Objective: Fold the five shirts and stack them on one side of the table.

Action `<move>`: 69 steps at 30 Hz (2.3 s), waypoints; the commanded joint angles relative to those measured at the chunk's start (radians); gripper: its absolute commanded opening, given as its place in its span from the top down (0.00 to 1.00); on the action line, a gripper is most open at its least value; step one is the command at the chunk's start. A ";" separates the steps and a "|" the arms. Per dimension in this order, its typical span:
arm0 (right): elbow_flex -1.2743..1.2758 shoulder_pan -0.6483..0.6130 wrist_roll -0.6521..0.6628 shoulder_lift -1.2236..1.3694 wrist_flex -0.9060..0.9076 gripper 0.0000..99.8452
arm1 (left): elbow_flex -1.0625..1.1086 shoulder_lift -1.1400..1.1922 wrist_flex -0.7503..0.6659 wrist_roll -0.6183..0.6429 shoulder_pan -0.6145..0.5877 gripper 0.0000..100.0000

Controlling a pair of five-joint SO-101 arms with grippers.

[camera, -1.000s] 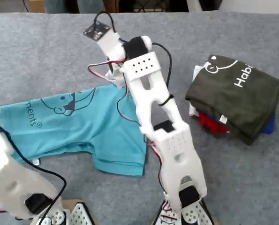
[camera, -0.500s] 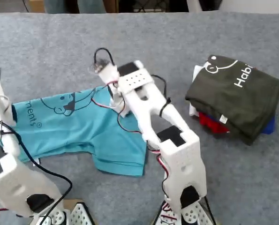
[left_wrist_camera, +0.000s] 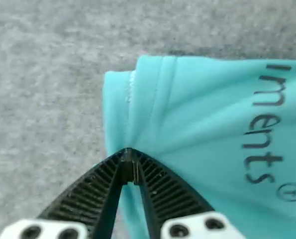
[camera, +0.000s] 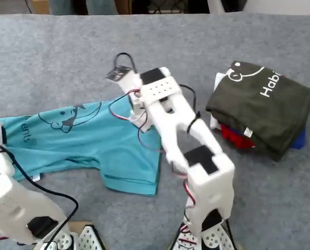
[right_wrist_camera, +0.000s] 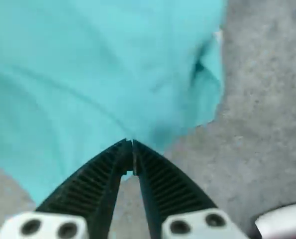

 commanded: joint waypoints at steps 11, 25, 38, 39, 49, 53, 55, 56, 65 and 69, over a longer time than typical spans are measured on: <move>0.486 -0.276 0.060 -0.412 -0.020 0.99 | 0.360 -0.603 0.135 -0.032 0.076 0.97; 0.871 -0.454 0.115 -0.615 -0.233 0.77 | 0.429 -0.453 -0.018 -0.155 -0.136 0.97; 0.961 -0.463 0.107 -0.487 -0.479 0.72 | 0.349 -0.411 -0.020 -0.080 -0.186 0.97; 0.955 -0.463 0.107 -0.461 -0.482 0.72 | 0.349 -0.411 -0.020 -0.061 -0.186 0.97; 0.947 -0.462 0.126 -0.243 -0.562 0.75 | 0.349 -0.419 -0.020 -0.028 -0.183 0.97; 0.940 -0.459 0.121 -0.240 -0.566 0.98 | 0.348 -0.420 -0.020 -0.028 -0.183 0.97; 0.941 -0.457 0.121 -0.236 -0.566 0.96 | 0.337 -0.420 -0.015 -0.028 -0.183 0.97; 0.941 -0.457 0.121 -0.234 -0.566 0.94 | 0.335 -0.420 -0.015 -0.028 -0.185 0.97; 0.809 -0.373 0.129 -0.242 -0.443 0.99 | 0.331 -0.420 -0.020 -0.029 -0.183 0.97; 0.565 -0.293 0.215 -0.236 -0.229 0.99 | 0.331 -0.420 -0.020 -0.031 -0.183 0.97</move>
